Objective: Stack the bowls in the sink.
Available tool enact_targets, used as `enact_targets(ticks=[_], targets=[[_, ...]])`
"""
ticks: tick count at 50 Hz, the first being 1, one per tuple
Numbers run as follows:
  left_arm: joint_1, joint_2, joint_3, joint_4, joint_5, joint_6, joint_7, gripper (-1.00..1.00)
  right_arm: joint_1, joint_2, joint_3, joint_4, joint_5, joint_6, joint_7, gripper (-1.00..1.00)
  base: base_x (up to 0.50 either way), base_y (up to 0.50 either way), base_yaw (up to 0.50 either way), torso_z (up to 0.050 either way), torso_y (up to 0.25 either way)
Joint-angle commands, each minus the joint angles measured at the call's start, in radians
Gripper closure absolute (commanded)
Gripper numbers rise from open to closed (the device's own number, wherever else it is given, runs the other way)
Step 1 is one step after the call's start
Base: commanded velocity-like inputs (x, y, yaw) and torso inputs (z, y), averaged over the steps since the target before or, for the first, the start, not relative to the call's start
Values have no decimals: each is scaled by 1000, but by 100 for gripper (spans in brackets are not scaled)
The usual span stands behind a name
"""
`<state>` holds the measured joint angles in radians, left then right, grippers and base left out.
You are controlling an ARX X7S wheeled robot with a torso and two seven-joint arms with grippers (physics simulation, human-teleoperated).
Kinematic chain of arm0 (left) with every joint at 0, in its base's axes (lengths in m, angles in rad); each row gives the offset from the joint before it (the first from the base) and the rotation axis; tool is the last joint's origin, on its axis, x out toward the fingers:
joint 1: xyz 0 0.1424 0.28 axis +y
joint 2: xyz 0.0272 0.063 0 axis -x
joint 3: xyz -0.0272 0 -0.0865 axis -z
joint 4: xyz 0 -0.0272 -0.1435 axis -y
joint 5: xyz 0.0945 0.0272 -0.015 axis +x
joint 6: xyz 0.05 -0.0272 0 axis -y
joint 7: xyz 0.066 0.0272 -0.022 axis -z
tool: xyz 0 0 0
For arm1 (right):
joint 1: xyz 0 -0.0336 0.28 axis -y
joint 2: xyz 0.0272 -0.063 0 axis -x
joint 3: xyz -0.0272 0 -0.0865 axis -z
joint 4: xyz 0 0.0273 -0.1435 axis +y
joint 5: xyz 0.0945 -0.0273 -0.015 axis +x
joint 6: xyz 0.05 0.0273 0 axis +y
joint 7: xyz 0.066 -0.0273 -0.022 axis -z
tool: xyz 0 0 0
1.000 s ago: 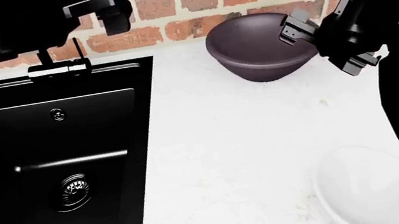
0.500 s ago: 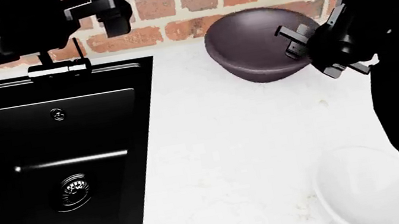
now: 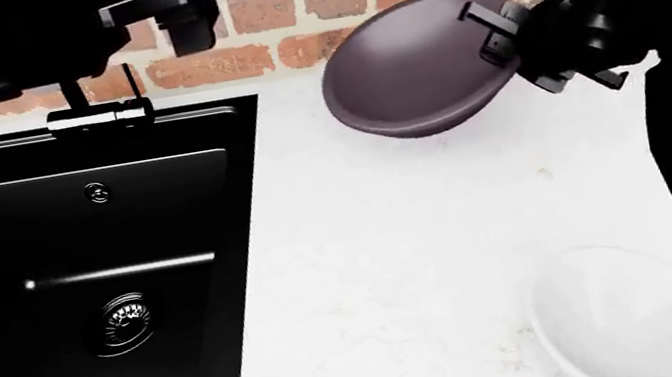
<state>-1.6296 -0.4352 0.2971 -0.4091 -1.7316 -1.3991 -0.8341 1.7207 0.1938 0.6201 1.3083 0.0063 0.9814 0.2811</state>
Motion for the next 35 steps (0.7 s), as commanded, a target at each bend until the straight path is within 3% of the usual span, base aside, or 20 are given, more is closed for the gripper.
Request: enact_targets(ticks=[1, 7, 15, 22, 24, 26, 27, 30, 33, 35], targets=[[3, -9, -12, 27, -82, 3, -83, -100, 63, 13, -16, -61, 5, 86, -73, 100, 0, 0, 0, 0, 0], [6, -14, -12, 34, -159, 20, -185, -100, 20, -21, -28, -295, 16, 250, -109, 100, 0, 0, 0, 0, 0], [33, -36, 38, 29, -477, 98, -493, -100, -8, -45, -48, -522, 43, 419, -157, 100, 0, 0, 0, 0, 0], [-62, -49, 132, -62, -614, 60, -562, -100, -27, -63, -95, -713, 95, 587, -204, 100, 0, 0, 0, 0, 0], [-103, -47, 165, -110, -653, 37, -565, -100, -30, -33, -139, -700, 261, 589, -114, 100, 0, 0, 0, 0, 0], [-148, -40, 175, -162, -619, -3, -530, -100, -77, 36, -213, -708, 561, 589, 185, 100, 0, 0, 0, 0, 0], [-170, -36, 177, -189, -592, -21, -508, -100, -77, 36, -213, -708, 561, 589, 185, 100, 0, 0, 0, 0, 0], [-214, -27, 179, -246, -518, -58, -445, -100, -133, 96, -296, -735, 1011, 588, 570, 100, 0, 0, 0, 0, 0], [-245, -17, 181, -291, -436, -83, -369, -100, -143, 111, -331, -741, 1412, 585, 673, 100, 0, 0, 0, 0, 0], [-271, -8, 187, -326, -373, -97, -305, -100, -148, 119, -352, -745, 1491, 583, 721, 100, 0, 0, 0, 0, 5]])
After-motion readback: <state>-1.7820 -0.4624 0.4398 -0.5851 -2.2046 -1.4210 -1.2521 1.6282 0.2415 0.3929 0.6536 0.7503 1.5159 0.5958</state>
